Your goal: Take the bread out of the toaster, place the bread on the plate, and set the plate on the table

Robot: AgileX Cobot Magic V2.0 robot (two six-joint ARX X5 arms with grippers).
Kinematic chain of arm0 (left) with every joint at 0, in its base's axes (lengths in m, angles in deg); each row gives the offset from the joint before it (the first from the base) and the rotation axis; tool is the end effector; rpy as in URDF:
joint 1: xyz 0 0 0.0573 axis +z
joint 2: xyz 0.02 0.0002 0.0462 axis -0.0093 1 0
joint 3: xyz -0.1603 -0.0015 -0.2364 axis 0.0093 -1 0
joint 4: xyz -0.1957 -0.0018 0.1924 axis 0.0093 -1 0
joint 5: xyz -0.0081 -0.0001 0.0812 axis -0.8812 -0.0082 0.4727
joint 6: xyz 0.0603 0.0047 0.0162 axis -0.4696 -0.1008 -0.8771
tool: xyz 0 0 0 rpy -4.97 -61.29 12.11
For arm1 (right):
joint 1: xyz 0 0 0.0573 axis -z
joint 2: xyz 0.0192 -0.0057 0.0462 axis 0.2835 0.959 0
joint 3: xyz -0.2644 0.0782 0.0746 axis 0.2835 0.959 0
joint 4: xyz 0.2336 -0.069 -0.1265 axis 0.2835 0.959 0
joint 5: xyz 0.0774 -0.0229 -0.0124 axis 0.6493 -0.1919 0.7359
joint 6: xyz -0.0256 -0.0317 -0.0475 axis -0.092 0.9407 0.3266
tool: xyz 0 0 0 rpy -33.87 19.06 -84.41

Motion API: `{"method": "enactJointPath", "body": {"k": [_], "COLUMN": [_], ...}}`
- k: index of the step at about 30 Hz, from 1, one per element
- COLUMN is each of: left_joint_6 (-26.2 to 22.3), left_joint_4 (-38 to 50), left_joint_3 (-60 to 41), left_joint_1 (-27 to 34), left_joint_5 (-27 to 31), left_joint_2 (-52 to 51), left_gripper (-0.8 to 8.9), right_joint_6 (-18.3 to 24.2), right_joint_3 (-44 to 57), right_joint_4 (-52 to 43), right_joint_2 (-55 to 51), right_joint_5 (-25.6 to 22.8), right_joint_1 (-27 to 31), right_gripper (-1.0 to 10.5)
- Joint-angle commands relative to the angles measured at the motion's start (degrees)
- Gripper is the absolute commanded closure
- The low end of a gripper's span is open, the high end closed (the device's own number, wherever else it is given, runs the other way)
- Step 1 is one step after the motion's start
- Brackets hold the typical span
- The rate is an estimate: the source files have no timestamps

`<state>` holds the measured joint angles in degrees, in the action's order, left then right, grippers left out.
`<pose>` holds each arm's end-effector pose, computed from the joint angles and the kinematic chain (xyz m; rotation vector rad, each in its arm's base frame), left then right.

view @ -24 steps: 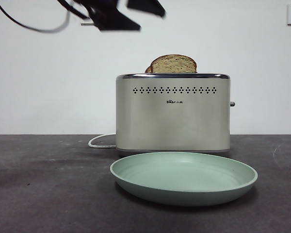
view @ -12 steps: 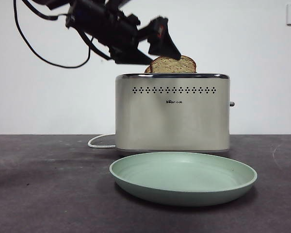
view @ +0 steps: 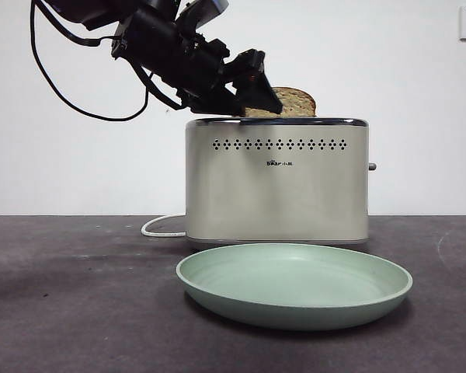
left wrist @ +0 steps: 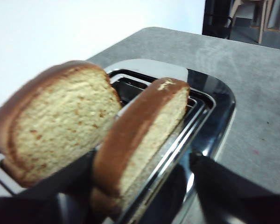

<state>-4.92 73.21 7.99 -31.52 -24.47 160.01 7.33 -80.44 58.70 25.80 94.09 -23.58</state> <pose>0.3842 -0.2470 0.2706 0.1966 0.2278 -0.8899 0.1159 0.0380 0.3406 0.1486 0.7957 0.6751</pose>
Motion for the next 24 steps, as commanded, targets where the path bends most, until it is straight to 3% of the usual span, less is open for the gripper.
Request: {"method": "enactJointPath", "body": {"k": [1, 12, 24], "left_joint_6": [-0.37, -0.35, 0.81], "left_joint_4": [0.35, 3.28, -2.21], "left_joint_3": [0.15, 0.20, 5.75], "left_joint_1": [-0.52, 0.07, 1.25], "left_joint_5": [-0.55, 0.09, 1.97], "left_joint_2": [0.76, -1.05, -8.02], "left_gripper": [8.24, 8.22, 8.22], "right_joint_6": [-0.31, -0.31, 0.07], "right_joint_3": [-0.20, -0.20, -0.20], "right_joint_4": [-0.20, 0.39, 0.74], "right_joint_2": [-0.04, -0.04, -0.04], "right_joint_5": [-0.07, -0.17, -0.26], "right_joint_1": [-0.09, -0.09, -0.09], "right_gripper": [3.2, 3.2, 3.2]}}
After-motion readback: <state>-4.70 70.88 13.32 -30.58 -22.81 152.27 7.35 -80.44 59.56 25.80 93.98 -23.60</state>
